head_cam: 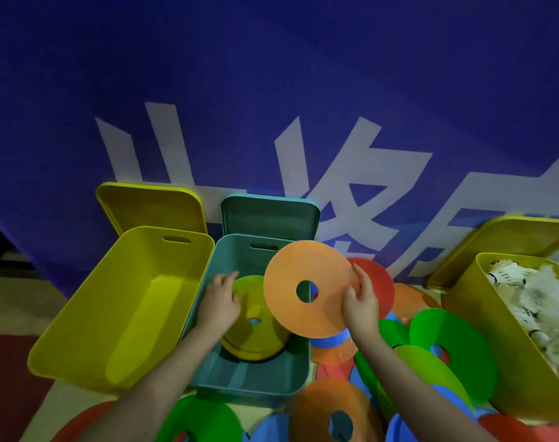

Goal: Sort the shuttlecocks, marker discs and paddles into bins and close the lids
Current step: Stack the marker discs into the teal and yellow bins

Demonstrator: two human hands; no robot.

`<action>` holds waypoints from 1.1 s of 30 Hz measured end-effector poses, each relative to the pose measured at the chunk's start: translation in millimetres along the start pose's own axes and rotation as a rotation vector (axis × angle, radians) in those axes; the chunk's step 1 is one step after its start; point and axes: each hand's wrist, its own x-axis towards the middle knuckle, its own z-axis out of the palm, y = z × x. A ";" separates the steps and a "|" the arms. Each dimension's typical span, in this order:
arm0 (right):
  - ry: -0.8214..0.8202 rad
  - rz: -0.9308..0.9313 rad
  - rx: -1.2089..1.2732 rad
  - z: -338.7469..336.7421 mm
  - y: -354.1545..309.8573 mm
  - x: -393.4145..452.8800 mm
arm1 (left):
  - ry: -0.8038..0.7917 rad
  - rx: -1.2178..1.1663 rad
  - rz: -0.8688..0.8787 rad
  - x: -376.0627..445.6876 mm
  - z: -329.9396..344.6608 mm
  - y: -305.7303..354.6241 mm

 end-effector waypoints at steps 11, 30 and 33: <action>-0.511 -0.135 -0.505 107.0 -51.4 -15.4 | 0.018 0.089 -0.102 -16.4 -41.3 -32.7; -0.481 -0.173 -0.386 122.1 -18.4 -29.1 | 0.176 -0.041 -0.063 -15.1 -39.9 -32.0; -0.401 -0.219 -0.096 83.8 -25.4 -39.2 | 0.284 -0.029 0.130 -21.4 -42.9 -26.2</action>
